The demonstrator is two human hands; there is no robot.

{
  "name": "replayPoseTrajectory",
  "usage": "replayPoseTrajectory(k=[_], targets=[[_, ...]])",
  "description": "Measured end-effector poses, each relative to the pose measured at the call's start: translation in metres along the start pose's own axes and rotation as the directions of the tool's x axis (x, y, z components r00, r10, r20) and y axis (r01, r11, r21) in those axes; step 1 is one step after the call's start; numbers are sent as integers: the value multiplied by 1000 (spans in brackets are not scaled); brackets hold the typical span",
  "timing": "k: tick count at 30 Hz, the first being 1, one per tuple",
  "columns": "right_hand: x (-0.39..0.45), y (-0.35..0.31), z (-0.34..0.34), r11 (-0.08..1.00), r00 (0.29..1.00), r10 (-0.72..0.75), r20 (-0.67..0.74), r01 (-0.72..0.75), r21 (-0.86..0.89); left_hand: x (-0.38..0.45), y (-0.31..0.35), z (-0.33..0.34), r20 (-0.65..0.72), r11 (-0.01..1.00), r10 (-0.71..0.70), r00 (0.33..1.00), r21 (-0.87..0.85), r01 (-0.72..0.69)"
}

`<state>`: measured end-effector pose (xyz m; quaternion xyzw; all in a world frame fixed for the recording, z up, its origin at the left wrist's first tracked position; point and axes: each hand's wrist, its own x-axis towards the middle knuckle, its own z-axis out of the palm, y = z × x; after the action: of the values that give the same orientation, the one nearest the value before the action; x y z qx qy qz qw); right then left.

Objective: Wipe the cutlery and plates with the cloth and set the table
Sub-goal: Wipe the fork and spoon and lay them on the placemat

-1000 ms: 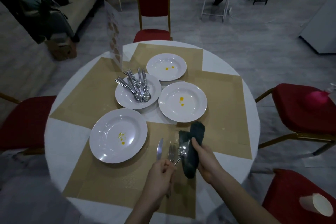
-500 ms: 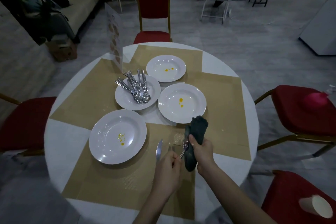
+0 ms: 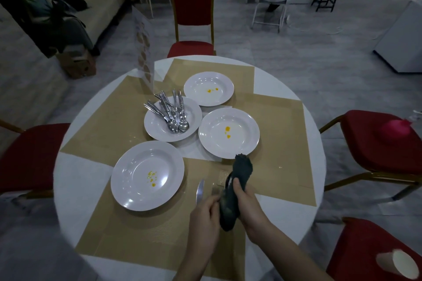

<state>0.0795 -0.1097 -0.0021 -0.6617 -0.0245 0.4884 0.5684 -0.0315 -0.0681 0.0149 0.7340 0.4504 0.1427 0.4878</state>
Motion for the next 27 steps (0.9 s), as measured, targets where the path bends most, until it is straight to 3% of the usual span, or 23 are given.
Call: replayPoseTrajectory(k=[5, 8, 11, 15, 21, 25, 27], targets=[[9, -11, 14, 990, 988, 141, -55, -142, 2, -12, -7, 10, 24, 966, 125, 992, 225, -127], [11, -10, 19, 986, 990, 133, -49, -137, -90, -12, -7, 5, 57, 952, 120, 991, 275, -131], [17, -12, 19, 993, 989, 103, -109, -107, -39, -12, 4, -2, 94, 939, 168, 981, 288, -189], [25, -24, 2, 997, 972, 76, -221, -75, 14, -14, 8, -6, 164, 965, 58, 985, 242, -97], [11, -11, 7, 983, 984, 173, 35, -175, 47, -7, 1, -12, 97, 914, 326, 940, 221, -339], [17, -19, 2, 983, 990, 137, -37, -131, 130, -10, -11, -14, 96, 908, 394, 914, 110, -403], [17, -27, -3, 980, 987, 163, -11, -160, 116, -12, -15, -17, 43, 938, 345, 938, 10, -345]])
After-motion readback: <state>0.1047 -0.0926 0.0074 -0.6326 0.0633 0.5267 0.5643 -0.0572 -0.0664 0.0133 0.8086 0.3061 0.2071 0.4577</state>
